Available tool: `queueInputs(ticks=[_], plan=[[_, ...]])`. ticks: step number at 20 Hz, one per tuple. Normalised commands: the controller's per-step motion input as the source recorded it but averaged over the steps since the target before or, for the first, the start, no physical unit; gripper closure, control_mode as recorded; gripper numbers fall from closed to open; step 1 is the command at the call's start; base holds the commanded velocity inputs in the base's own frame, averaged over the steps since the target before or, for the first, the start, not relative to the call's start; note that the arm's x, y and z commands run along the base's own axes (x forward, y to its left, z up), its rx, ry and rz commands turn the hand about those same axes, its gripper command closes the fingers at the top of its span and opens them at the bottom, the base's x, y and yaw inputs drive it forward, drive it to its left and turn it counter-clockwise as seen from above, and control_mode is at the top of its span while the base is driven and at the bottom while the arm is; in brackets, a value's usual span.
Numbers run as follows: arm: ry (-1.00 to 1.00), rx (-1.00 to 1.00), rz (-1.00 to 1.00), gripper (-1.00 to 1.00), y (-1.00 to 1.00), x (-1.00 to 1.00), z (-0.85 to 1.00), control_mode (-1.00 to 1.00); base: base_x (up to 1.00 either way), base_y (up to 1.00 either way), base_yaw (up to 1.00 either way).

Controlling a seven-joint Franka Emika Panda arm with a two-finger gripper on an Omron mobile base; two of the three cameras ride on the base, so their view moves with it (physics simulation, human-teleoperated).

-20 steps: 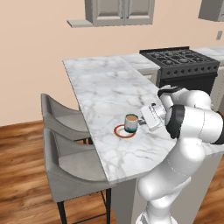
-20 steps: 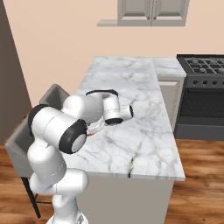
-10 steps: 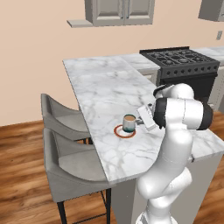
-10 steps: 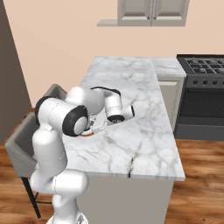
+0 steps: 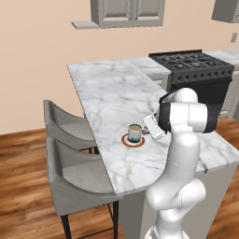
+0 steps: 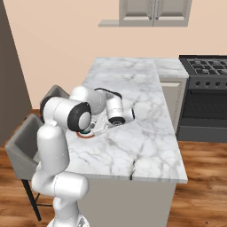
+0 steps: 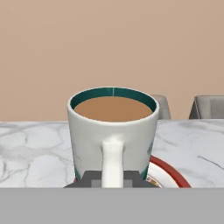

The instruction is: Pick the cup of tea, navigate to the dining table, and place it on the saucer.

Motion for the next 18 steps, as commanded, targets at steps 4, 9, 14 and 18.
queueInputs(ticks=[4, 9, 14, 18], plan=[[0.00, 0.00, 0.00, 1.00, 0.15, 0.16, -0.15, -1.00, 0.00, 0.00, 0.00], [0.00, 0.00, 0.01, 1.00, 0.01, 0.23, -0.11, -1.00, 0.00, 0.00, 0.00], [0.00, 0.00, 0.03, 1.00, 0.00, 0.21, -0.08, -1.00, 0.00, 0.00, 0.00], [0.00, 0.00, 0.04, 1.00, 0.00, 0.09, -0.07, -1.00, 0.00, 0.00, 0.00]])
